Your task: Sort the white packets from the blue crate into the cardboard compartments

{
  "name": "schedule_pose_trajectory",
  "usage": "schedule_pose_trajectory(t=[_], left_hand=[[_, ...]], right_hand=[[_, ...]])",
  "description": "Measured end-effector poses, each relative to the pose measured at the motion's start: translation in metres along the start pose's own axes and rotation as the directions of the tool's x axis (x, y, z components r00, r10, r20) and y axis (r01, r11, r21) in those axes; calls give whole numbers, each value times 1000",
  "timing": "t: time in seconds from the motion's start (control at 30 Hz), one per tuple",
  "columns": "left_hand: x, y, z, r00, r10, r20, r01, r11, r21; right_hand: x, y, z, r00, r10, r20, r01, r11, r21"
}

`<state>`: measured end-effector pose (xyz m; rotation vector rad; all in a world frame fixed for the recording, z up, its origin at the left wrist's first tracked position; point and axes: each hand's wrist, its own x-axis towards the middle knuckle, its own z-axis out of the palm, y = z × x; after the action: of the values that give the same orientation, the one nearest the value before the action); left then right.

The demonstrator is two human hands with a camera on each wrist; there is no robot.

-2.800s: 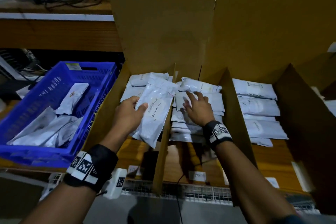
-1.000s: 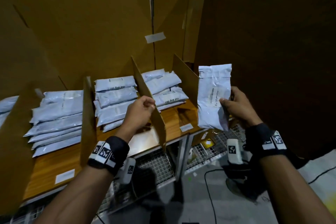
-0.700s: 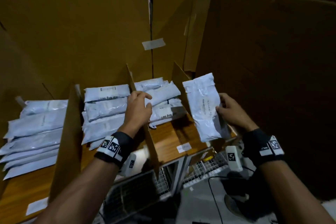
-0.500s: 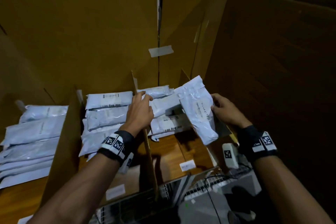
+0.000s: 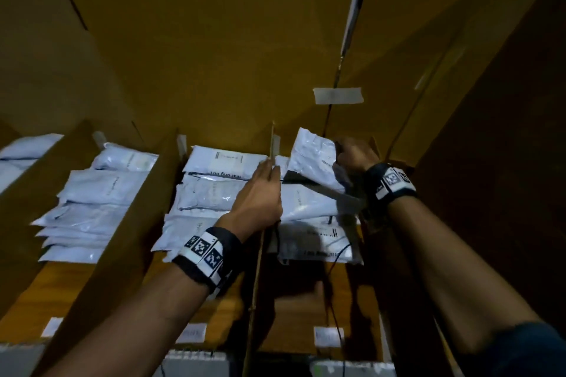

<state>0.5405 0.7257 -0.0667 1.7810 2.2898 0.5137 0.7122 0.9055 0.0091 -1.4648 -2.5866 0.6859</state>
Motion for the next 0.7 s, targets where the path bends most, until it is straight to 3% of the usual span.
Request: schedule_pose_trajectory(t=[0.2, 0.37, 0.5, 0.63, 0.7], left_hand=[[6, 3, -7, 998, -56, 29, 57, 998, -5], [1, 6, -7, 997, -80, 13, 80, 996, -45], [-1, 8, -10, 997, -81, 12, 82, 996, -45], [0, 8, -11, 997, -72, 10, 73, 996, -47], [0, 7, -11, 997, -77, 17, 77, 996, -47]], right_hand=[[91, -3, 24, 986, -153, 71, 166, 959, -232], [117, 4, 55, 976, -183, 119, 210, 936, -283], [117, 23, 81, 959, -283, 12, 270, 899, -345], [104, 35, 96, 928, -337, -158, 291, 922, -257], [99, 36, 102, 925, -368, -97, 330, 902, -278]])
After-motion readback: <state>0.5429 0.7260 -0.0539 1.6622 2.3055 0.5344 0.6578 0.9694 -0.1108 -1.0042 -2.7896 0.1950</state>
